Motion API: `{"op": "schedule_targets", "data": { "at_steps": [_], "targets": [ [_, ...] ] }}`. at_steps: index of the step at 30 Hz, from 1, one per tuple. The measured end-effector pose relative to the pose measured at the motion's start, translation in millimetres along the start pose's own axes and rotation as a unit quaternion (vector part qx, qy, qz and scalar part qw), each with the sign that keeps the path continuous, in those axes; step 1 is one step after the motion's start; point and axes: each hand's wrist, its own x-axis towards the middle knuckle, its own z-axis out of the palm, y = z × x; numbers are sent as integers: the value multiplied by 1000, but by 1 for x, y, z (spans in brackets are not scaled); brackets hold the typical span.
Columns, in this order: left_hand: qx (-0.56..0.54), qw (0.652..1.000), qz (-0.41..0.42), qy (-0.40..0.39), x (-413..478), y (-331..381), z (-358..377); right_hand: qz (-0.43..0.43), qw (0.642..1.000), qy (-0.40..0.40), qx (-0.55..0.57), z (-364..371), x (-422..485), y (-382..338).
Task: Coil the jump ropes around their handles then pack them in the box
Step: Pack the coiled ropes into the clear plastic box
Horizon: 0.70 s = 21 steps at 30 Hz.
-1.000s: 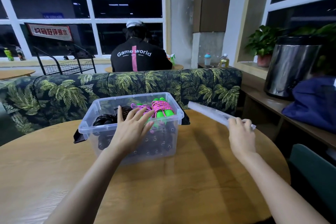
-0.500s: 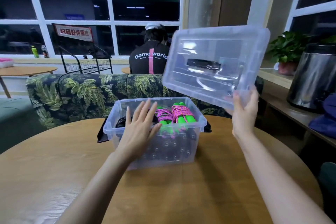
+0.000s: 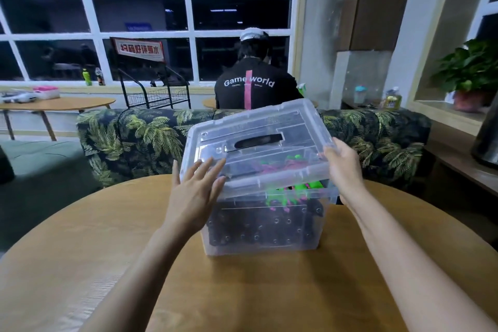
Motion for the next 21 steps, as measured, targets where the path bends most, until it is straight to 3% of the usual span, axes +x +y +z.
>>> {"op": "schedule_targets", "data": {
  "at_steps": [3,8,11,16,21],
  "targets": [
    [4,1000,4,-7,3,1,0,-6,985,20,-170,-2,2,8],
    [7,999,19,-30,11,6,0,24,967,-22,-252,-3,7,37],
    [4,999,25,-21,13,10,2,-46,952,-21,-302,-4,-1,38],
    [-3,999,29,-27,10,11,-1,-226,861,-63,-452,7,-30,40],
    [23,998,33,-40,1,12,-1,-245,843,-80,-471,4,-43,49]
  ]
}}
